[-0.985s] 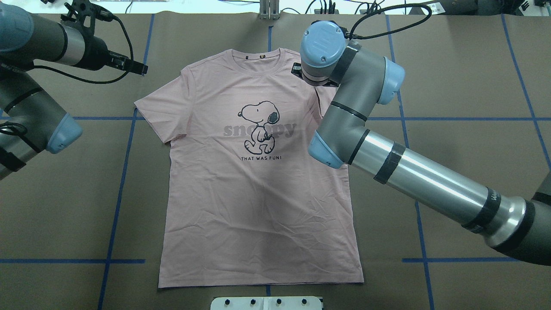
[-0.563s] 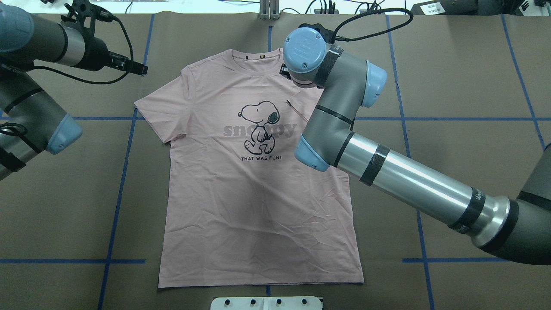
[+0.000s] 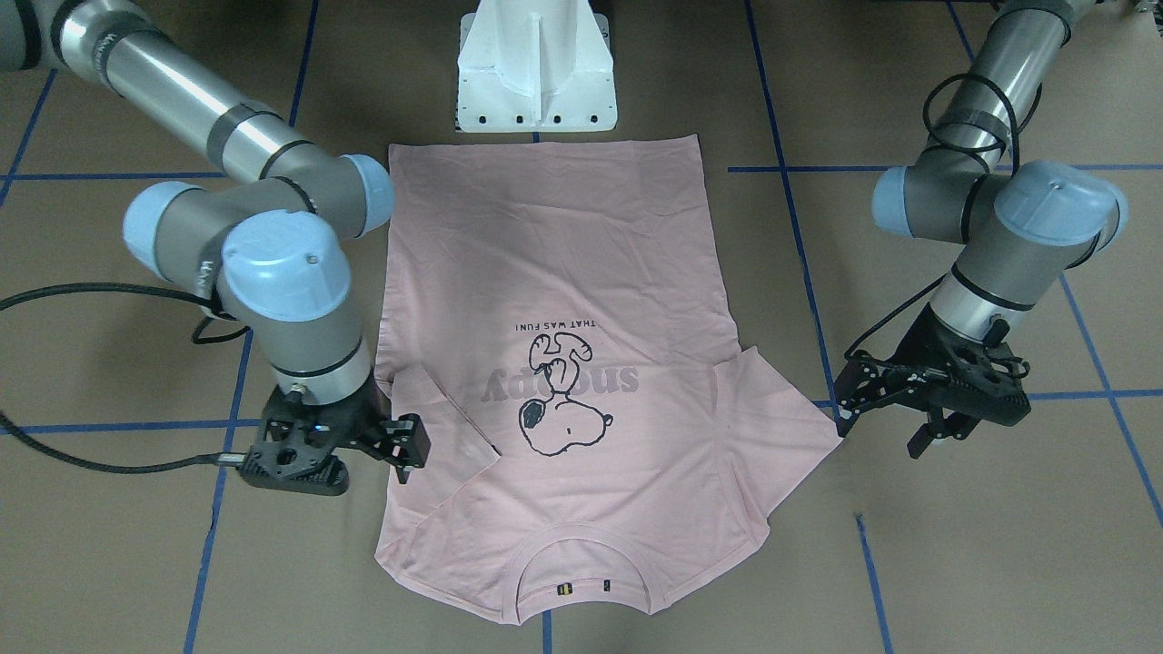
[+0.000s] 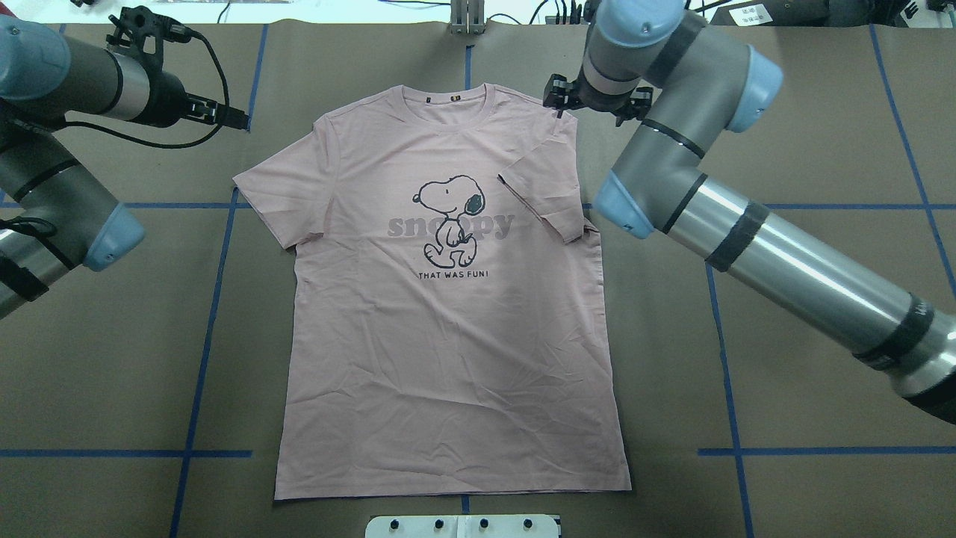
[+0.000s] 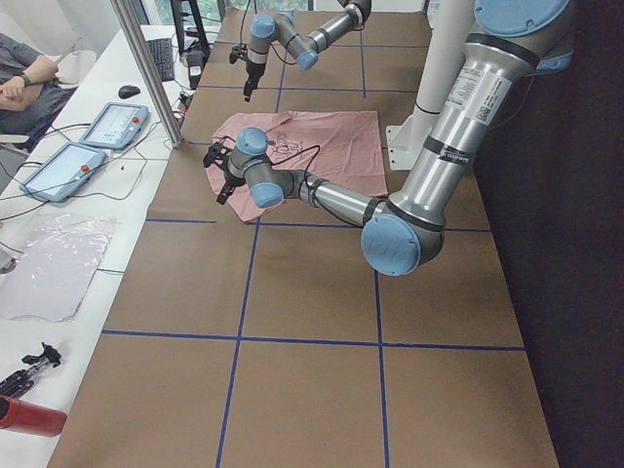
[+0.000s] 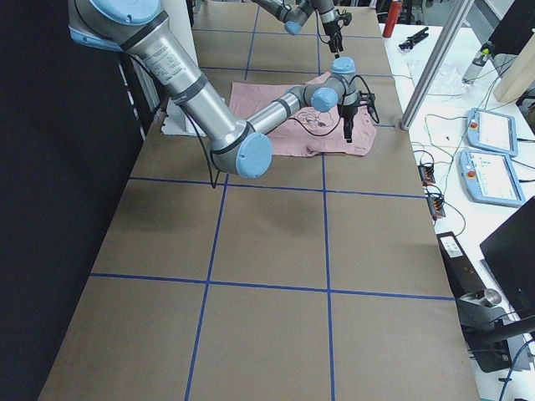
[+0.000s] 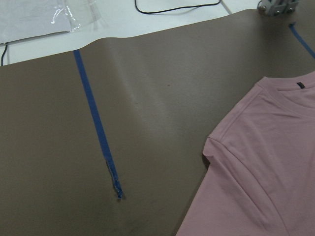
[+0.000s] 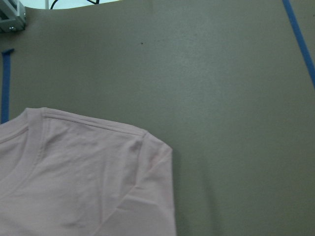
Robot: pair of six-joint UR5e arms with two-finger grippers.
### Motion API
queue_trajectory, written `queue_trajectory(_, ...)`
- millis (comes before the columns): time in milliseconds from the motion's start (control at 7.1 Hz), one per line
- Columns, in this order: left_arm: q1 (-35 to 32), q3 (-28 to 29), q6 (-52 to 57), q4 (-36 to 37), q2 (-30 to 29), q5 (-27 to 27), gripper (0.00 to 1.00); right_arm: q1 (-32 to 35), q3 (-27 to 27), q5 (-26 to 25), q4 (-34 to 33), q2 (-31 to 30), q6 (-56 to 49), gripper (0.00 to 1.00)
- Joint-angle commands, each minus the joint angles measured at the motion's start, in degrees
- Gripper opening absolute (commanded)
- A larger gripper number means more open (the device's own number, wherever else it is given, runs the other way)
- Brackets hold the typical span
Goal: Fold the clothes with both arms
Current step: 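Release and raise the right gripper while the left arm moves toward the shirt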
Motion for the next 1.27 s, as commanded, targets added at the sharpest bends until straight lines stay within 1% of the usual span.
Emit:
queue_trajectory(0, 3.2, 1.6, -4.9, 0.0, 0.2, 4.5, 0.69, 5.9, 2.1, 7.3, 6.8, -8.5, -11.0, 1.0)
queue_trajectory(141, 3.8, 3.1, -9.4, -0.4, 0.4, 6.3, 0.58, 6.1, 2.3, 7.4, 8.6, -9.6, -11.9, 1.0)
queue_trajectory(282, 5.6, 3.6, -9.9, -0.5, 0.4, 8.7, 0.58, 6.2, 3.1, 7.4, 8.5, -9.9, -11.9, 1.0)
queue_trajectory(422, 6.2, 4.7, -10.0, -0.7, 0.4, 9.4, 0.58, 6.2, 3.2, 7.4, 8.5, -10.0, -11.7, 1.0)
queue_trajectory(1126, 7.5, 4.9, -9.6, -0.9, 1.2, 9.3, 0.58, 6.2, 3.3, 7.2, 8.5, -10.3, -11.6, 1.0)
